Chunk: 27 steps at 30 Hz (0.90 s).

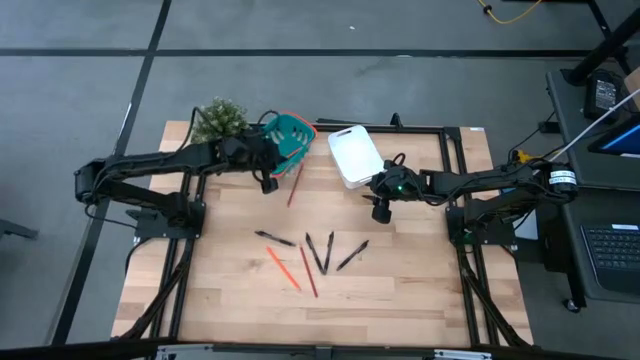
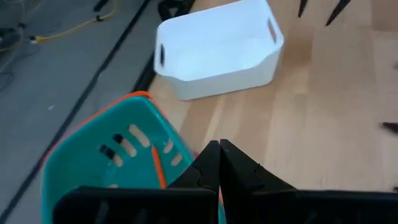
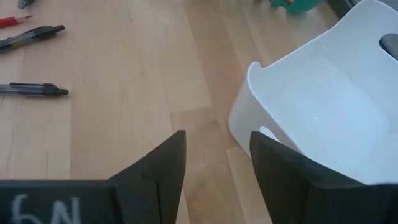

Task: Sort pens & pencils
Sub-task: Put the red pencil into the green basket

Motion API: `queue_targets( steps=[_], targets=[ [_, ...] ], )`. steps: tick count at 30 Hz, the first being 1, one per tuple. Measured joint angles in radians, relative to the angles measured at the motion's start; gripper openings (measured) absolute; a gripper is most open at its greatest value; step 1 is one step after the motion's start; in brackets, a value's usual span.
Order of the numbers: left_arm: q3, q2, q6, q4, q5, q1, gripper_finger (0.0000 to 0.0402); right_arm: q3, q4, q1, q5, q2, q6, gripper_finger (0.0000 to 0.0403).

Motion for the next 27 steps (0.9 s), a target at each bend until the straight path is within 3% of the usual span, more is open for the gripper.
queue_targets(
  steps=[4,15,21,27],
  targets=[
    [0.000,0.000,-0.018,0.000,0.087,-0.014,0.0002,0.000,0.000,0.000,0.000,0.000,-0.001,0.0180],
    [0.000,0.114,-0.263,0.045,0.090,-0.160,0.0028,0.000,0.007,0.000,0.000,0.000,-0.002,0.0180],
    [0.000,0.223,-0.450,0.048,-0.018,-0.230,0.0054,0.000,0.015,0.000,0.001,0.000,-0.002,0.0180],
    [0.000,0.280,-0.666,0.034,-0.037,-0.237,0.0087,0.000,0.015,0.000,0.001,0.000,-0.001,0.0180]
  ],
)
